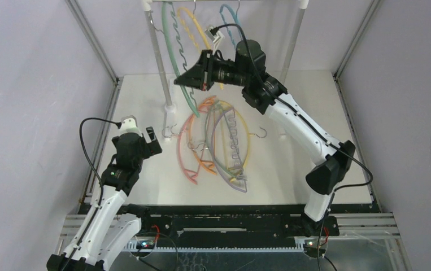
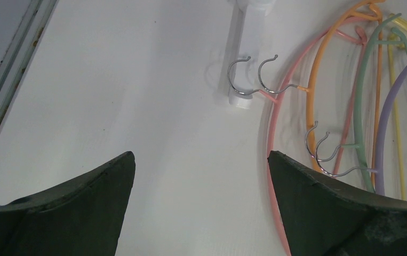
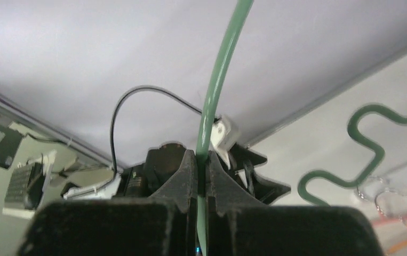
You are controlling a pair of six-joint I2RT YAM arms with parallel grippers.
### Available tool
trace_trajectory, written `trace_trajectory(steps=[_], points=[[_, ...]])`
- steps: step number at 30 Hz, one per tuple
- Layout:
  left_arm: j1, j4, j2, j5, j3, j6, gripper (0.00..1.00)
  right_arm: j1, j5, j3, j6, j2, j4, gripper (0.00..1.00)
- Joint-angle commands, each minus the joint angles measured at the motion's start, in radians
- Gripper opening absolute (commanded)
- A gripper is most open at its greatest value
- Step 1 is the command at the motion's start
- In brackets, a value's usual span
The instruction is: Organize the hangers
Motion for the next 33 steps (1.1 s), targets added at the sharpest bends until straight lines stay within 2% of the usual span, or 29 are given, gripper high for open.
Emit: trace_trajectory(steps=[1, 6, 23, 28, 33], points=[[0.004, 0.025, 0.000, -0.016, -0.017, 0.005, 1.00, -0.027, 0.040, 0.160, 0.044, 0.079, 0.159, 0.00], [0.005, 0.025, -0.001, -0.020, -0.017, 0.007, 1.00, -0.044, 0.122, 0.253, 0.053, 0.161, 0.147, 0.00], [0.005, 0.044, 0.045, -0.006, -0.014, 0.011, 0.99, -0.094, 0.238, 0.270, 0.173, 0.216, 0.222, 0.00], [0.005, 0.041, 0.041, -0.006, -0.015, 0.011, 1.00, -0.105, 0.273, 0.254, 0.215, 0.225, 0.231, 0.00], [0.005, 0.033, 0.029, -0.011, -0.017, 0.008, 1.00, -0.124, 0.331, 0.160, 0.245, 0.182, 0.244, 0.00]])
